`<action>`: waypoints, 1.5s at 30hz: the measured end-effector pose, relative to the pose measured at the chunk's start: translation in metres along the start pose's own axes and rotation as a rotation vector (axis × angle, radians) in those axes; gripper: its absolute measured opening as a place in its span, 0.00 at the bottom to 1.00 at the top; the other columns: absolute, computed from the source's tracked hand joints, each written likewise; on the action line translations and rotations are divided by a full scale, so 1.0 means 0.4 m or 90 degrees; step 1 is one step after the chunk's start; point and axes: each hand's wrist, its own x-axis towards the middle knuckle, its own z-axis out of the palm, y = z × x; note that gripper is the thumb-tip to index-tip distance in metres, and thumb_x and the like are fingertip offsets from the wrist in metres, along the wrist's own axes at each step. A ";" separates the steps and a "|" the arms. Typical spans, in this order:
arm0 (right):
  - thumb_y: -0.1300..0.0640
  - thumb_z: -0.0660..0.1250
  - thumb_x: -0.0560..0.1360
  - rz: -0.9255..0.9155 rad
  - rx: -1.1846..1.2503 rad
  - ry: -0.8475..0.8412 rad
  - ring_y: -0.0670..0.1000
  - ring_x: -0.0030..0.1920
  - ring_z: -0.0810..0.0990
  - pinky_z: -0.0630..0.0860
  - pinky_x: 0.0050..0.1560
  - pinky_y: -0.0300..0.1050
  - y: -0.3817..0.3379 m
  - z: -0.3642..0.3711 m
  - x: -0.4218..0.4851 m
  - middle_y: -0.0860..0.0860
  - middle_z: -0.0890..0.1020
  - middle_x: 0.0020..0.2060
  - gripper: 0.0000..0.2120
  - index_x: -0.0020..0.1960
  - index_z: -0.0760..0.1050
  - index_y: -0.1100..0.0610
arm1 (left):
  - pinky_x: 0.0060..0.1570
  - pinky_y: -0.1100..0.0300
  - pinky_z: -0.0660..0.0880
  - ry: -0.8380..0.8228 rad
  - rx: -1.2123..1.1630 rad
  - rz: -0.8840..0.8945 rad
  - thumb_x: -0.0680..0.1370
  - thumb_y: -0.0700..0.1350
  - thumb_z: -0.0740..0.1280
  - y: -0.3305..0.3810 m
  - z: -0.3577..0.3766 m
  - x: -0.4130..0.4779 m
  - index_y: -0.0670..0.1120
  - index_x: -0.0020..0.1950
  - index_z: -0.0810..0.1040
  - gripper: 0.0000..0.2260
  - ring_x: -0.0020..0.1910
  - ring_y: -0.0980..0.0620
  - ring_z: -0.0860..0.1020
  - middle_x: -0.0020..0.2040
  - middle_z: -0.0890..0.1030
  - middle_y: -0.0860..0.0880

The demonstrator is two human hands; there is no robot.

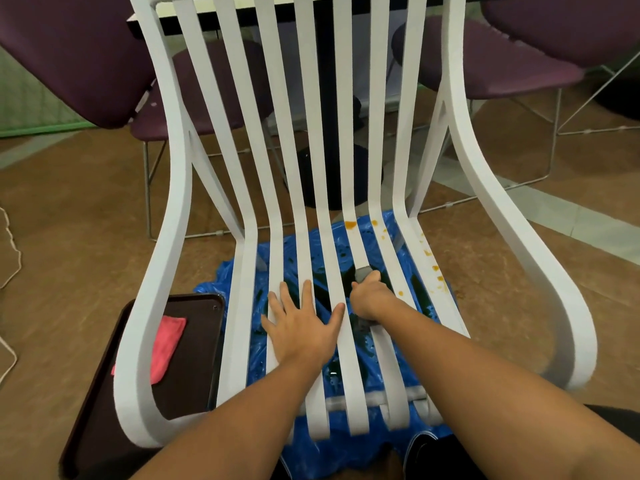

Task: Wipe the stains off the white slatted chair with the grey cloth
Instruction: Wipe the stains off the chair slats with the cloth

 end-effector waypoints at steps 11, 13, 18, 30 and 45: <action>0.55 0.56 0.82 -0.020 0.029 0.026 0.63 0.66 0.72 0.69 0.58 0.54 -0.085 -0.029 0.138 0.62 0.71 0.67 0.23 0.74 0.59 0.63 | 0.75 0.33 0.46 -0.012 0.019 0.007 0.75 0.77 0.41 0.002 0.011 0.010 0.60 0.82 0.38 0.40 0.80 0.37 0.35 0.82 0.38 0.44; 0.55 0.56 0.82 -0.022 0.020 0.026 0.63 0.66 0.72 0.69 0.61 0.56 -0.100 -0.031 0.163 0.63 0.71 0.68 0.24 0.75 0.58 0.63 | 0.75 0.32 0.44 -0.015 0.025 0.006 0.74 0.77 0.40 0.001 0.012 0.014 0.60 0.81 0.38 0.40 0.79 0.36 0.34 0.82 0.38 0.43; 0.49 0.56 0.83 -0.002 -0.001 0.047 0.62 0.63 0.75 0.68 0.49 0.52 -0.126 -0.031 0.217 0.61 0.74 0.63 0.19 0.69 0.59 0.59 | 0.75 0.32 0.43 -0.016 0.028 0.004 0.74 0.77 0.40 0.002 0.012 0.019 0.60 0.81 0.38 0.40 0.79 0.35 0.34 0.82 0.37 0.43; 0.49 0.56 0.83 -0.024 0.012 0.081 0.62 0.62 0.77 0.73 0.55 0.54 -0.172 -0.038 0.317 0.61 0.76 0.62 0.20 0.69 0.60 0.59 | 0.75 0.33 0.48 -0.016 0.009 0.009 0.75 0.77 0.42 0.000 0.016 0.017 0.60 0.81 0.38 0.40 0.79 0.37 0.34 0.82 0.37 0.44; 0.47 0.55 0.84 -0.033 -0.005 0.094 0.62 0.62 0.77 0.74 0.55 0.56 -0.185 -0.037 0.339 0.62 0.76 0.63 0.23 0.72 0.57 0.60 | 0.74 0.34 0.50 -0.014 0.016 0.004 0.75 0.77 0.43 -0.002 0.018 0.019 0.61 0.81 0.38 0.39 0.80 0.38 0.34 0.82 0.37 0.45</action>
